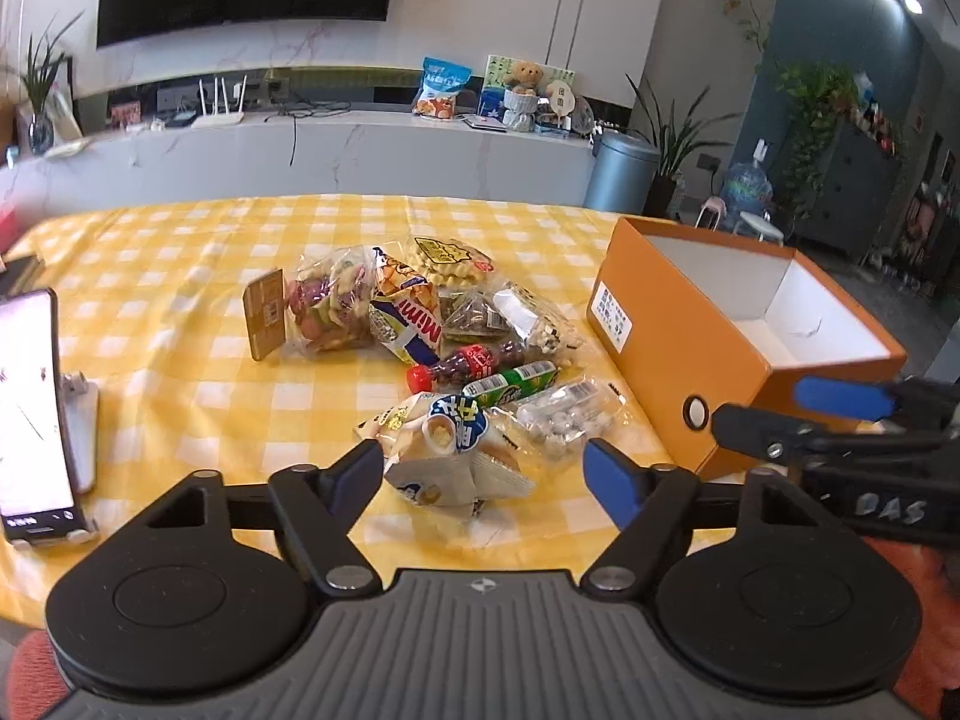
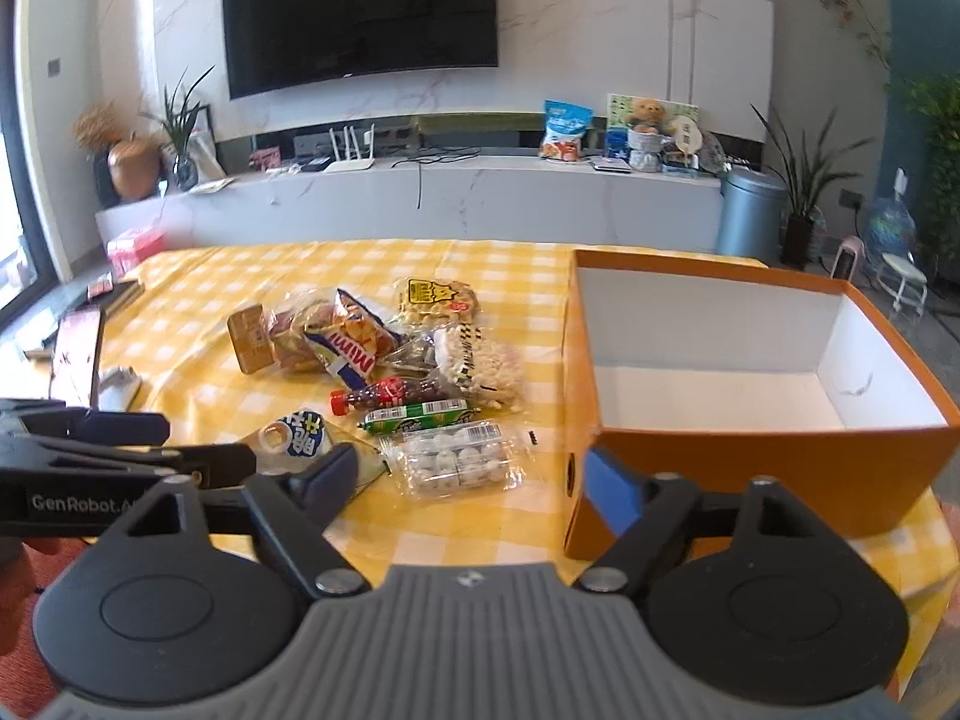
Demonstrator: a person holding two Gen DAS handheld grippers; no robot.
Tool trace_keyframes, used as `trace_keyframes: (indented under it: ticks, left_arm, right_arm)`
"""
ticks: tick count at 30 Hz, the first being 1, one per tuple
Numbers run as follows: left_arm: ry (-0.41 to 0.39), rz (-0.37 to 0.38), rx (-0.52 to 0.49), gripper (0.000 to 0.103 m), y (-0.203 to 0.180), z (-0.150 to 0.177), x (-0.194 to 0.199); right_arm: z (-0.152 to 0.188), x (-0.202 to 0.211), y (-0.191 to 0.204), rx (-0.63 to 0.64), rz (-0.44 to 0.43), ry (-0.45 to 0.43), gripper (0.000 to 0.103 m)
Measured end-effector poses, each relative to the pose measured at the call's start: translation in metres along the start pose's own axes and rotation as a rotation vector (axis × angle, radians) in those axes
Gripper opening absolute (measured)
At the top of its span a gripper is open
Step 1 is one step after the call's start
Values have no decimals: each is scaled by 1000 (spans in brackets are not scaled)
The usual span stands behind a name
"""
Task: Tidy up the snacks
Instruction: 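Grasp the blue-labelled bread bag with the left gripper while the right gripper approaches the Mini chips bag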
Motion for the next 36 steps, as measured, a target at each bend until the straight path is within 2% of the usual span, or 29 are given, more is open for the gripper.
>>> trace_keyframes:
  ticks: [3, 4, 6, 10, 17, 20, 28, 36]
  left_arm:
    - [9, 32, 37, 84, 4, -4, -6]
    - [16, 20, 31, 84, 4, -5, -9]
    - [26, -5, 26, 84, 7, -8, -16]
    - [70, -12, 89, 93, 16, -9, -31]
    - [165, -9, 224, 94, 29, 0, -60]
    - [200, -17, 266, 94, 32, 2, -71]
    - [257, -54, 294, 92, 37, 5, -95]
    - [271, -53, 287, 92, 39, 6, -112]
  right_arm:
    - [-3, -13, 4, 39, 10, 8, 59]
    - [-5, -17, 4, 48, 12, 11, 54]
    - [-7, -23, 5, 64, 12, 11, 52]
    - [-14, -37, 11, 107, 14, 3, 49]
    - [-17, -57, 18, 169, 3, 0, 47]
    - [-16, -67, 20, 179, -5, 17, 42]
    - [-18, -90, 21, 186, -14, 35, 42]
    - [-19, -111, 16, 165, -12, 66, 42]
Point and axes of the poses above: each gripper's, at about its wrist camera, not at the fingertips, and x roughly against the way its jaws point, y to its left, z to its underside, the point moved 9 cm from there along -x, roughly the way its jaws point, and after that the axes turned 3 degrees about y, right-handed, at the moved point
